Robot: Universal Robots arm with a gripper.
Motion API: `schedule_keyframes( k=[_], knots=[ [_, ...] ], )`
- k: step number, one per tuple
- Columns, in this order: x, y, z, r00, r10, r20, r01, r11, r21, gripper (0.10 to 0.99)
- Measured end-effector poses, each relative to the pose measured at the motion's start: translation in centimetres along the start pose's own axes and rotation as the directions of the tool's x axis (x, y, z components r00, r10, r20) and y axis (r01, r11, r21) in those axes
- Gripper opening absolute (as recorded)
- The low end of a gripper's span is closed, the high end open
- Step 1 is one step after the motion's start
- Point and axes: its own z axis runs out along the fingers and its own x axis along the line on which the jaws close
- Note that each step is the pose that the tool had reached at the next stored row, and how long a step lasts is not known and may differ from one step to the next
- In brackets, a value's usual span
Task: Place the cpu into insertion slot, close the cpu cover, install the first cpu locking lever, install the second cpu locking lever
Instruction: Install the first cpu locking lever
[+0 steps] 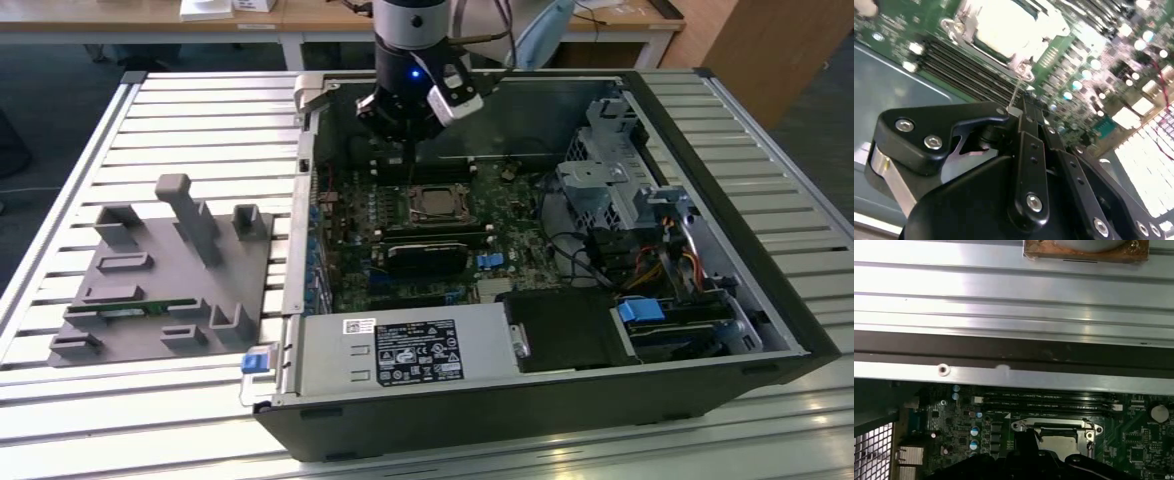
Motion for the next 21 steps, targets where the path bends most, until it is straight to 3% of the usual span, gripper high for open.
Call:
schedule_keyframes(
  k=[4,10,16,21],
  knots=[
    [-1.40,-0.03,0.13,1.0000,0.000,-0.0001,0.000,1.0000,0.000,0.106],
    [-1.42,-0.05,0.42,1.0000,-0.002,0.0075,0.002,1.0000,-0.001,0.106],
    [-2.46,-0.02,1.03,1.0000,-0.002,0.0076,0.002,1.0000,-0.003,0.106],
    [-2.66,0.28,1.72,1.0000,-0.001,0.0074,0.001,1.0000,-0.002,0.106]
  ],
)
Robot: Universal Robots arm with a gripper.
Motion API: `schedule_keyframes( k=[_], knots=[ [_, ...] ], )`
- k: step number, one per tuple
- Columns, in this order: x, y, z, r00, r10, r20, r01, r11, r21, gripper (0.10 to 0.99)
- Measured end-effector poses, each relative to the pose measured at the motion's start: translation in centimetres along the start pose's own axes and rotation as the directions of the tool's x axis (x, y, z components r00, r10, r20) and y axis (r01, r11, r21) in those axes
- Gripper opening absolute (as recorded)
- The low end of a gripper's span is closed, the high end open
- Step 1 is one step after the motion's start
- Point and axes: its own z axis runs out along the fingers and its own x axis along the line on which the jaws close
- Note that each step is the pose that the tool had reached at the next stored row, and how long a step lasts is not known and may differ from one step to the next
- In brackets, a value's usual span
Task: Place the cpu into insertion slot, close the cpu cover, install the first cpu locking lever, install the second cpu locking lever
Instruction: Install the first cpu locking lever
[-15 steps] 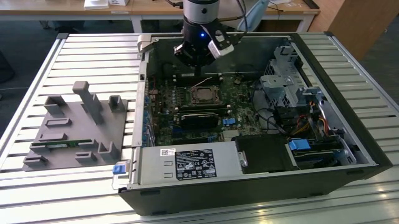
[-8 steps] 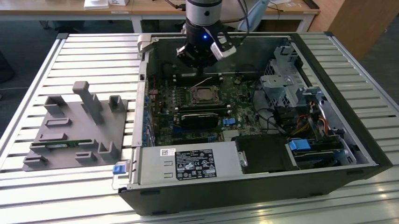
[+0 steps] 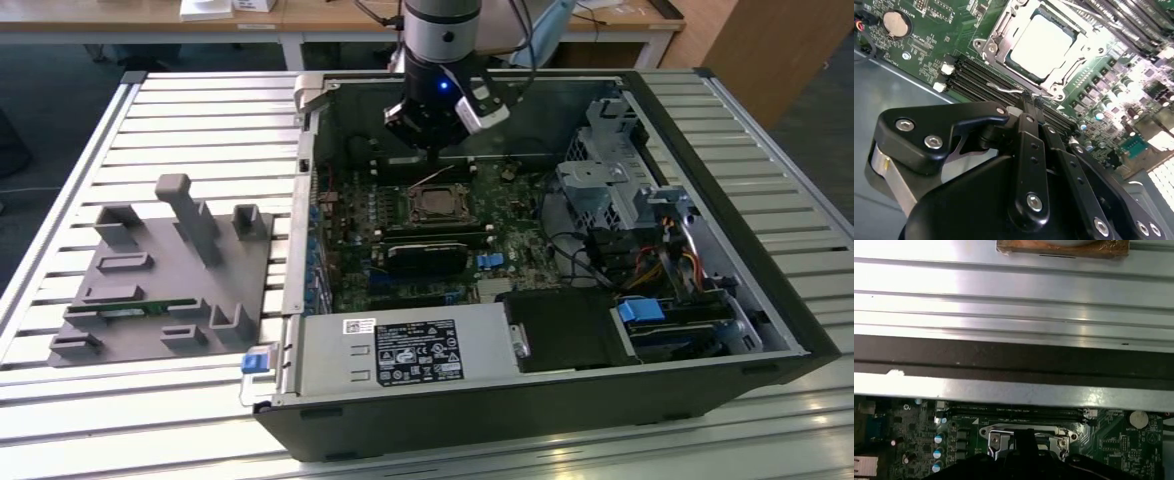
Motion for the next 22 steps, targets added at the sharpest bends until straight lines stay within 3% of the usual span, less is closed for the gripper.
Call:
schedule_keyframes(
  k=[22],
  knots=[
    [-1.19,0.76,1.04,1.0000,0.001,0.0002,-0.001,1.0000,0.000,0.106]
  ],
)
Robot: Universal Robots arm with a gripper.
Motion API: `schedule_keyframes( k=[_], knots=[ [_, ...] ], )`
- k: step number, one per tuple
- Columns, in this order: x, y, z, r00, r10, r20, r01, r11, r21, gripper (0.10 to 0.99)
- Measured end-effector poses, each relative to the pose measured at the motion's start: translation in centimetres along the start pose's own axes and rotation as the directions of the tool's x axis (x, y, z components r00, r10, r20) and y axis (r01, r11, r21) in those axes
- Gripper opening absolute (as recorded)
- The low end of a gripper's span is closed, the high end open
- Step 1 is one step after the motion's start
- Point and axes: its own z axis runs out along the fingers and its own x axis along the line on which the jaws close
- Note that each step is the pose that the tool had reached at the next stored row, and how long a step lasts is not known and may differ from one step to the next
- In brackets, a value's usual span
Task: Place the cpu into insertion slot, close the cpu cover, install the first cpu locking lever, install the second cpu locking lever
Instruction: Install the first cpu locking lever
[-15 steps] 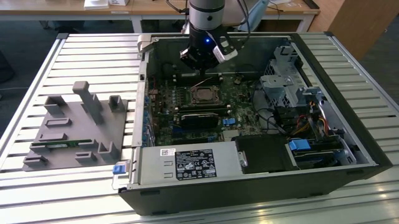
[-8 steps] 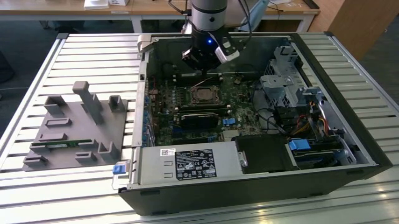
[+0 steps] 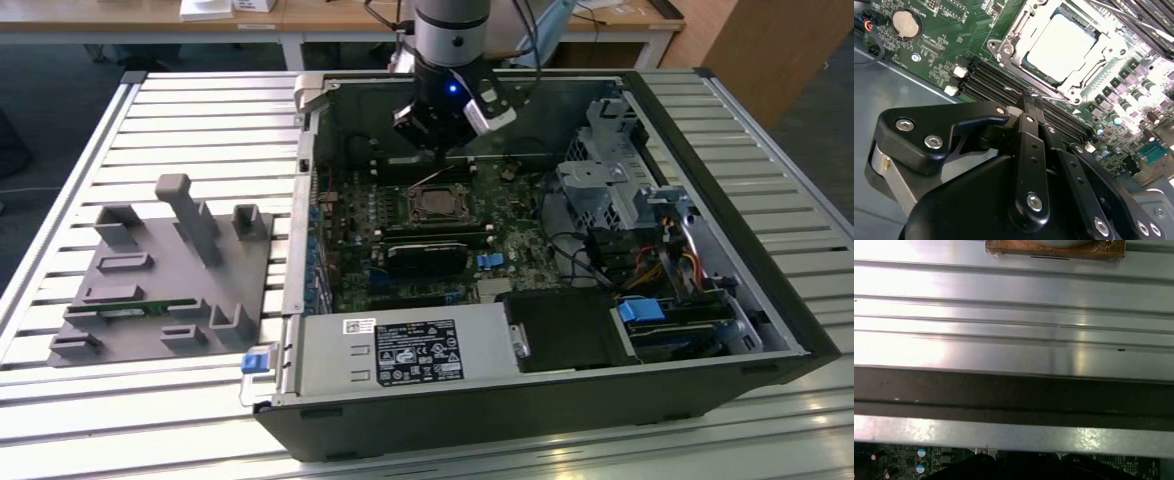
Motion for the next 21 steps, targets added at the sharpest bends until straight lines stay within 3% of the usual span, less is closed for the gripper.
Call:
schedule_keyframes(
  k=[9,21],
  knots=[
    [-0.45,0.04,0.36,1.0000,0.000,0.0000,0.000,1.0000,0.000,0.106],
    [-1.13,-0.05,1.42,1.0000,0.000,-0.0004,0.000,1.0000,0.000,0.106]
  ],
)
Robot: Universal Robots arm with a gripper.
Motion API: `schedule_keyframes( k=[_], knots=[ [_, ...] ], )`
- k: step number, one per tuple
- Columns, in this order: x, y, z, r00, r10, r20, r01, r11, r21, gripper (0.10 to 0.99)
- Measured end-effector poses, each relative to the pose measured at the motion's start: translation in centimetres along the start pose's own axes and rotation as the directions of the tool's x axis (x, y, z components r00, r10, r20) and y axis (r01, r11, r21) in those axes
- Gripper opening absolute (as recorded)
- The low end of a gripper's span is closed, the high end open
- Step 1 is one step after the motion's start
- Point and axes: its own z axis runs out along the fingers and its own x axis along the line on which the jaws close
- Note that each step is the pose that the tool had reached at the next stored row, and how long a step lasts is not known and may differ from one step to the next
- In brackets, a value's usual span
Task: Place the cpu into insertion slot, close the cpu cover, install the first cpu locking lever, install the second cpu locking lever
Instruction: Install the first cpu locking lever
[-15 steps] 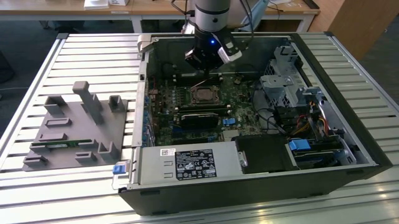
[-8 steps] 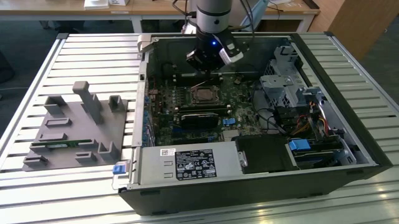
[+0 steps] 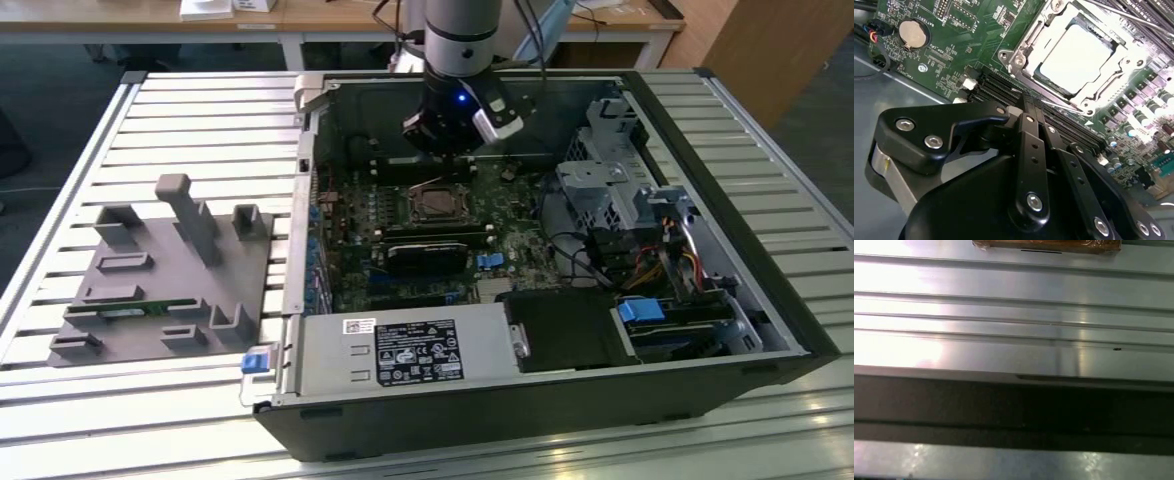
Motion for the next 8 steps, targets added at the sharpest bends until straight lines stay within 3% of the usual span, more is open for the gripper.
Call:
schedule_keyframes(
  k=[8],
  knots=[
    [-0.17,-0.06,0.86,1.0000,0.000,-0.0014,0.000,1.0000,0.000,0.106]
  ],
)
